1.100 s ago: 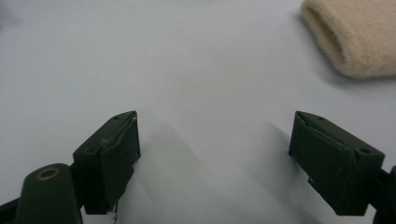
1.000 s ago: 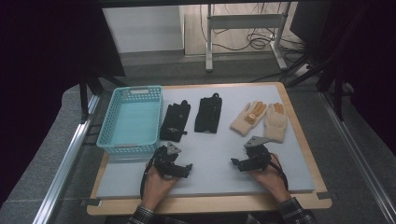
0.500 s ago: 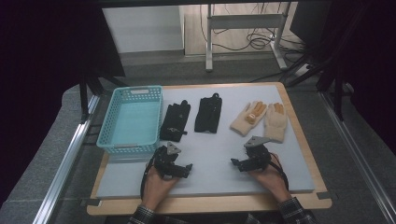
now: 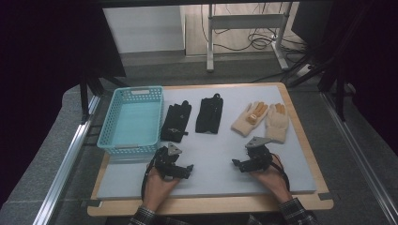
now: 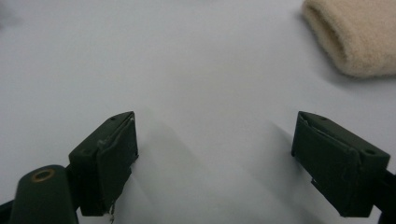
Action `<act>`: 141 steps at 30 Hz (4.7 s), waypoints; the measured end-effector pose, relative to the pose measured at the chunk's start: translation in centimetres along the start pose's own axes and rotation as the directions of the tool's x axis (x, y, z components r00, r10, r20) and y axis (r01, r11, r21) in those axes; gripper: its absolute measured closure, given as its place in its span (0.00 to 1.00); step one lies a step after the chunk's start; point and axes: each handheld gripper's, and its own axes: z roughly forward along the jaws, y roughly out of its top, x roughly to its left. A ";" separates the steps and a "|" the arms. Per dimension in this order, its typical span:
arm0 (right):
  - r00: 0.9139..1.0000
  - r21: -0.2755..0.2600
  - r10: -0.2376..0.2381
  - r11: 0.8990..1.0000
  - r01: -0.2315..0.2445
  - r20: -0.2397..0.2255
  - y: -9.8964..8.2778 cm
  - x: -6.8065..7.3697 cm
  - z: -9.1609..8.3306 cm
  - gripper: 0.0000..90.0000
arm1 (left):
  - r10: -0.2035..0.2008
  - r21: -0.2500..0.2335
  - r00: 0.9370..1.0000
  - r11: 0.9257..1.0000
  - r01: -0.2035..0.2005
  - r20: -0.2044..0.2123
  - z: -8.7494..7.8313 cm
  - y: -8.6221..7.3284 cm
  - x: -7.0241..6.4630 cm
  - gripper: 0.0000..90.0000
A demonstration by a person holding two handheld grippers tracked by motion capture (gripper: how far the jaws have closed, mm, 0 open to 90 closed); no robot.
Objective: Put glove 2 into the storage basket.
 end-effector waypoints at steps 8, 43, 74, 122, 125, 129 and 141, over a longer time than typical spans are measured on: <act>1.000 -0.002 0.003 1.000 -0.003 0.003 0.0 0.0 0.0 0.16 | 0.001 -0.001 1.000 1.000 -0.001 -0.001 0.0 0.0 0.0 0.01; 0.998 -0.049 0.054 0.997 -0.055 -0.033 5.4 -2.4 1.6 0.28 | 0.002 -0.003 1.000 1.000 -0.002 -0.001 0.0 0.0 0.0 0.01; 0.997 -0.033 0.073 0.997 -0.073 -0.005 13.0 -5.9 8.6 0.50 | 0.003 -0.002 1.000 1.000 -0.003 0.001 0.0 0.0 0.0 0.01; 0.996 -0.043 0.024 0.999 -0.028 -0.085 15.9 -4.1 7.1 0.97 | 0.003 -0.005 1.000 1.000 -0.003 0.000 0.0 -0.1 0.0 0.01; 0.995 -0.063 0.019 0.998 -0.025 -0.100 15.9 -3.5 5.5 0.97 | 0.003 -0.005 1.000 1.000 -0.003 0.001 0.0 -0.1 0.0 0.01; 0.992 -0.087 0.005 0.996 -0.016 -0.125 15.3 -2.0 3.0 0.97 | 0.004 -0.004 1.000 1.000 -0.004 0.001 0.0 0.0 0.0 0.01; 0.993 -0.078 -0.033 0.997 0.024 -0.114 9.4 3.1 -1.3 0.97 | 0.000 -0.007 1.000 1.000 0.000 -0.001 0.0 0.0 0.0 0.01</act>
